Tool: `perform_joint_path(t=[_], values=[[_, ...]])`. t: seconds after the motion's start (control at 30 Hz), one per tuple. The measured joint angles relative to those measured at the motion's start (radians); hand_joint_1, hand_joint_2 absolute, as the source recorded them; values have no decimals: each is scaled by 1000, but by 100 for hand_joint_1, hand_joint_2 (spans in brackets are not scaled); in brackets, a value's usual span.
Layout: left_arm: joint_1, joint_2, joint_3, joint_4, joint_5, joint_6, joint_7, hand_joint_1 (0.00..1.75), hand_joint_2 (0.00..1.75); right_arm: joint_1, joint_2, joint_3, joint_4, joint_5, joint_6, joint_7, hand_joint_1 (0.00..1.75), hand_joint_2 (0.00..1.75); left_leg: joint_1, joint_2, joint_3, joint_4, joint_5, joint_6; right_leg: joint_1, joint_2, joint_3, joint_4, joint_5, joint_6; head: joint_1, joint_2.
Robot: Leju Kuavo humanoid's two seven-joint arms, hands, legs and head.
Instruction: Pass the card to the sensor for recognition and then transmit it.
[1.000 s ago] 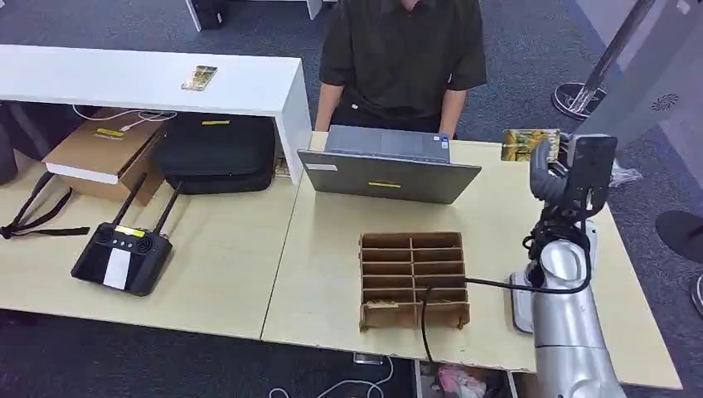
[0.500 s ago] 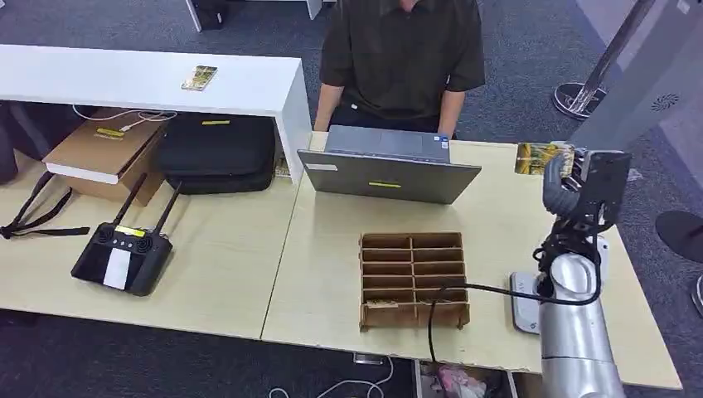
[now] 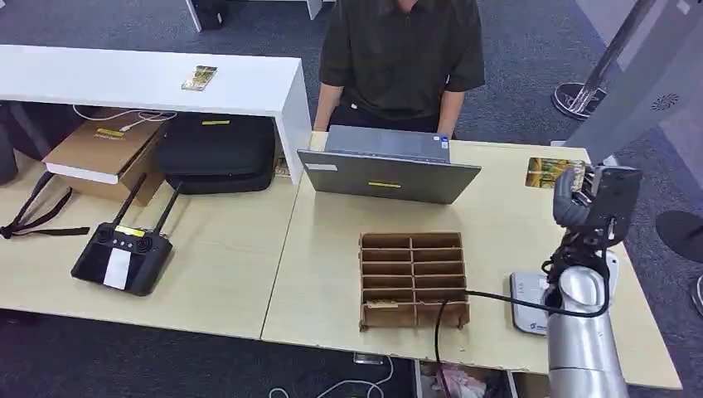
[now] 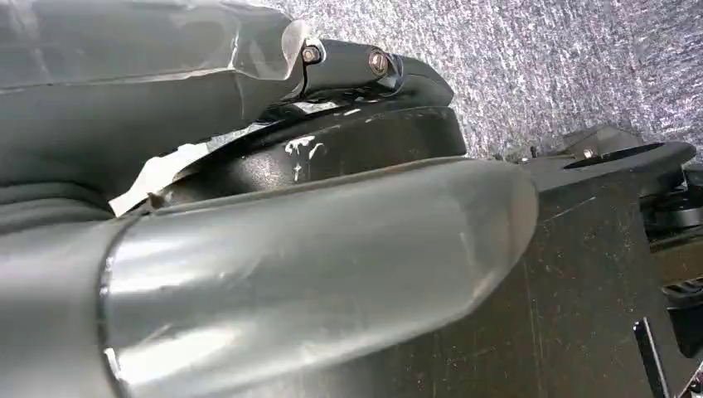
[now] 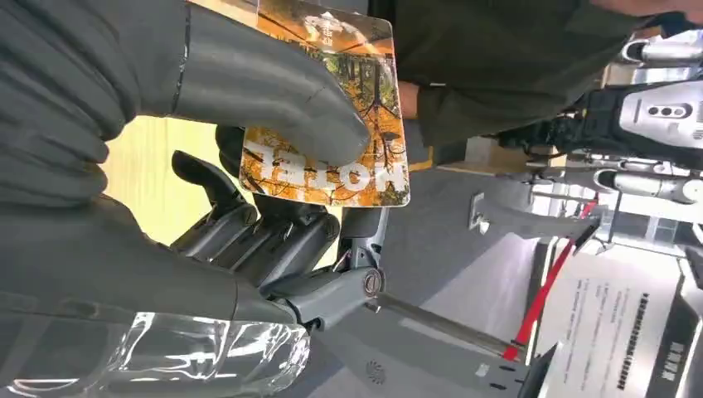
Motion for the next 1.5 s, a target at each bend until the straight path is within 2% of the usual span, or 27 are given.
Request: perform_joint_path(t=[0.17, 0.47, 0.77, 0.93, 1.07, 1.5], values=[[1, 0, 5, 0, 3, 6, 1, 0, 0, 42, 0, -21, -6, -19, 1, 2, 171, 175, 0, 0, 0, 0, 0, 0, 0, 0, 0, 0, 0, 0, 0, 0], [3, 0, 22, 0, 8, 11, 1, 0, 0, 168, 0, -47, -46, -61, -1, 0, 173, 175, 0, 0, -1, 0, 0, 0, 0, 0, 0, 0, 0, 0, 0, 0], [3, 3, 24, 0, -4, 14, 9, 0, 0, 243, 6, -70, -84, -71, -13, 5, 175, 175, 0, 0, -1, 0, 0, 0, 0, 0, 0, 0, 0, 0, 0, 0], [3, 5, 24, 0, -9, 17, 9, 0, 0, 272, 6, -77, -92, -82, -21, 5, 171, 175, 0, 0, -1, 0, 0, 0, 0, 0, 0, 0, 0, 0, 0, 0], [3, 6, 24, 0, -11, 19, 9, 0, 0, 288, 6, -78, -92, -92, -23, 8, 175, 175, 0, 0, -1, 0, 0, 0, 0, 0, 0, 0, 0, 0, 0, 0], [3, 8, 32, 0, -4, 20, -3, 0, 0, 290, 6, -107, -80, -122, -41, -2, 173, 175, 0, 0, -1, 0, 0, 0, 0, 0, 0, 0, 0, 0, 0, 0]])
